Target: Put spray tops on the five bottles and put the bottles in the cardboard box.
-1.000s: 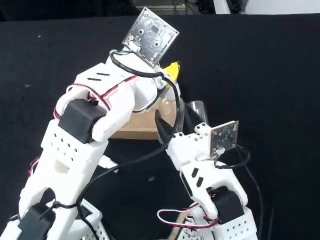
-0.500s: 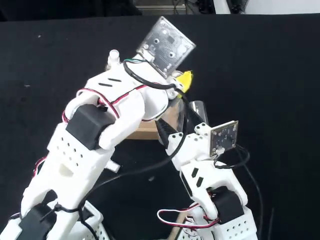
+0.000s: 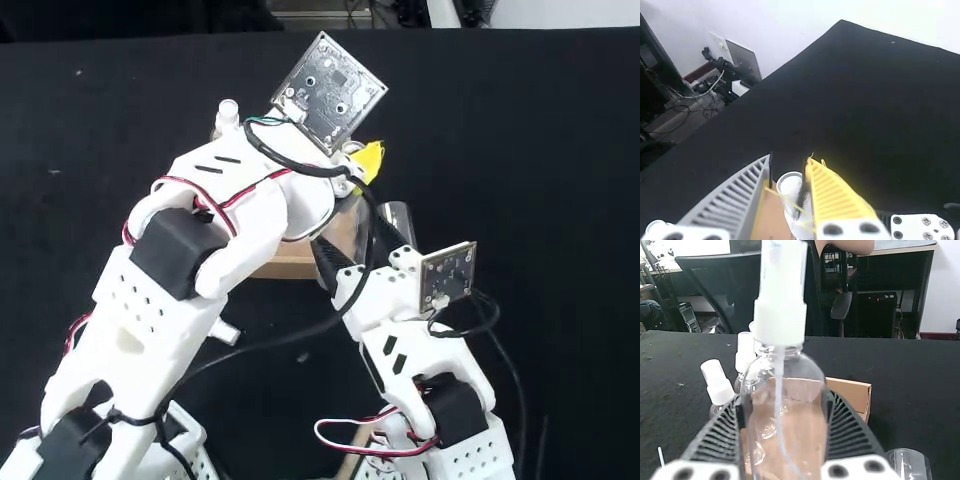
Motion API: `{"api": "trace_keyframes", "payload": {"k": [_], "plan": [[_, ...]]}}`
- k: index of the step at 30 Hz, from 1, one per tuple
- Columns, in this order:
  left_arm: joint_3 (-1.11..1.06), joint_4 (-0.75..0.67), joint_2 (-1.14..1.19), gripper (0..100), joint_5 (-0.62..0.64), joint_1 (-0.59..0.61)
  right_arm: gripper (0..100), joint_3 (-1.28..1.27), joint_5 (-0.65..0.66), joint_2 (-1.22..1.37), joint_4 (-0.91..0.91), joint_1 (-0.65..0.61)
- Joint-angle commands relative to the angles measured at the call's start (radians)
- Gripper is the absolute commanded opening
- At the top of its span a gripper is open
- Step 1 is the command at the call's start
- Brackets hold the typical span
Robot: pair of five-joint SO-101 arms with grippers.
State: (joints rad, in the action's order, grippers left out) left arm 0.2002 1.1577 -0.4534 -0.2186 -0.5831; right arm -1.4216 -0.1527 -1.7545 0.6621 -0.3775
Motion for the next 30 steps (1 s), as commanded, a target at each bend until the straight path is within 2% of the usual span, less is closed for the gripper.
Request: {"api": "trace_keyframes", "payload": {"k": [1,7,11,15,21,26,30], "plan": [[0.035,0.006,-0.117,3,-0.006,0.013,1.1,-0.018,0.003,-0.015,-0.072,-0.002],[-0.002,-0.005,-0.232,3,-0.006,0.024,1.1,-0.113,0.003,-0.007,-0.218,-0.002],[0.007,-0.011,-0.270,3,-0.006,0.116,1.1,-0.176,0.003,-0.005,-0.364,-0.002],[-0.033,-0.133,-0.285,3,-0.006,0.294,1.1,-0.203,0.003,-0.005,-0.480,-0.002],[-0.143,-0.370,-0.287,3,-0.006,0.530,1.1,-0.131,0.003,-0.002,-0.494,-0.002],[-0.263,-0.531,-0.287,3,-0.011,0.585,1.1,-0.022,0.011,0.102,-0.496,-0.002],[-0.343,-0.655,-0.287,3,-0.012,0.590,1.1,0.097,0.094,0.282,-0.497,-0.002]]}}
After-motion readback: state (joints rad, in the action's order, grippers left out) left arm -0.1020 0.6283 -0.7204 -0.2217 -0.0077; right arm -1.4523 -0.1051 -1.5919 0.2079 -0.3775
